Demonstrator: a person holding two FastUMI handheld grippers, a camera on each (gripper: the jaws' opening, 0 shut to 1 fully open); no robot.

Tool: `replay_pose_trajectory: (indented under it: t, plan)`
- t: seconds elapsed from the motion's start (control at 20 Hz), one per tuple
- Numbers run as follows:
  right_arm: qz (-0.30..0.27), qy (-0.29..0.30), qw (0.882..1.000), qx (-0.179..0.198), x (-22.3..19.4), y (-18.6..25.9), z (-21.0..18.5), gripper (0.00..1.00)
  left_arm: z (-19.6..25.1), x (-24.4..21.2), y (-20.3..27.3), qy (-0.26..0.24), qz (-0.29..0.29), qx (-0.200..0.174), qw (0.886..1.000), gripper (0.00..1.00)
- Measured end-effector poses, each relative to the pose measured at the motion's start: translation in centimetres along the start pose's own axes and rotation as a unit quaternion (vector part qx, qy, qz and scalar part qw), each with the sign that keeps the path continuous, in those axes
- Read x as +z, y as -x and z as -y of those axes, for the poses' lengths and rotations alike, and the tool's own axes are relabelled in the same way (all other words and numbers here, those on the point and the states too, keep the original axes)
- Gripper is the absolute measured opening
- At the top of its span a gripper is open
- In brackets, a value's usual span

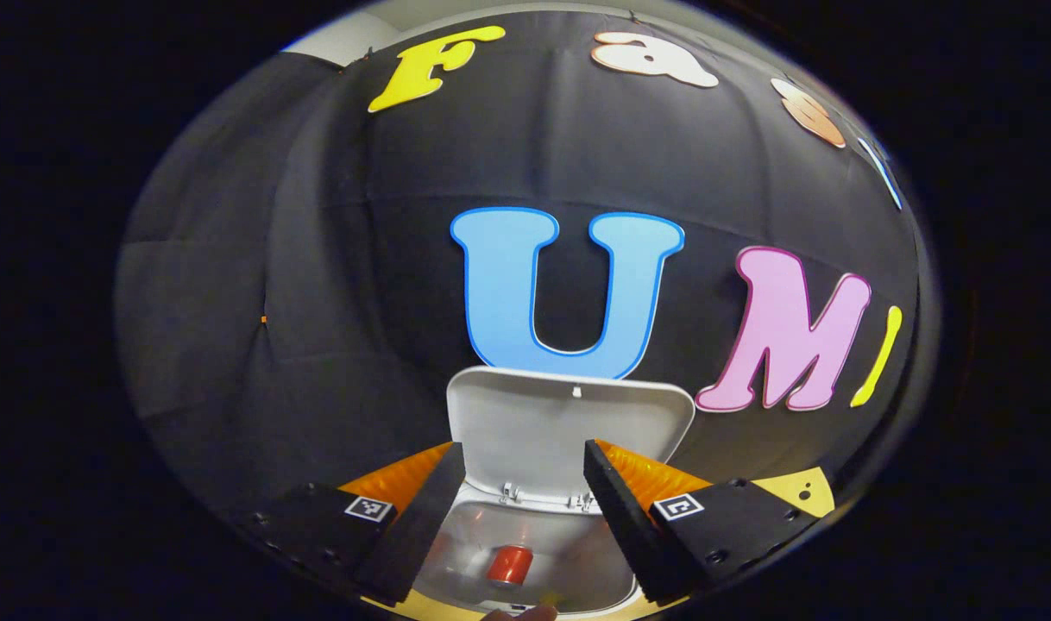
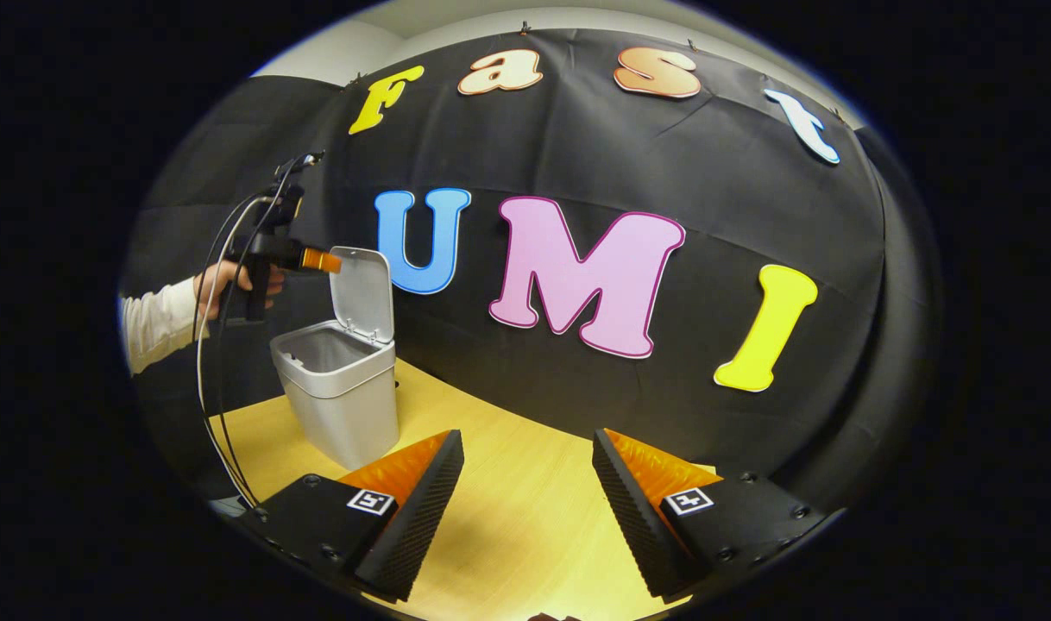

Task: Press the lid of the desktop garbage bin to open it, pick up the crumpled paper on the desktop and throw it into the bin, then pick up the pop can on the desktop and drop it into the bin, and finally close the garbage bin lid.

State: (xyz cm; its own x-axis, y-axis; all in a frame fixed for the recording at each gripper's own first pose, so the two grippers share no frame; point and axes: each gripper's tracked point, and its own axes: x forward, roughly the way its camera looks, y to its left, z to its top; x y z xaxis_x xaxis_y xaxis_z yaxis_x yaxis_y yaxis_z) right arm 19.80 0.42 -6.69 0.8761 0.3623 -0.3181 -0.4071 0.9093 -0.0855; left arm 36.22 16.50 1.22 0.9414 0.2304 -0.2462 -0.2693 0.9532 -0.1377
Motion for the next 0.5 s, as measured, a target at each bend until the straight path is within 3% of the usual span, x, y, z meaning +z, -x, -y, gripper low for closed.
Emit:
replay_pose_trajectory:
  t: [0.25,0.5]
  plan:
    - [0.001,0.004,1.0,0.0,-0.1,-0.1,-0.4,0.97,-0.4,5.5,-2.9,-0.027,0.042,0.008,0.999,0.95]
    - [0.0,0.002,1.0,-0.003,0.0,-0.3,-0.3,0.97,2.0,4.2,-5.6,-0.081,0.007,-0.016,0.997,0.95]
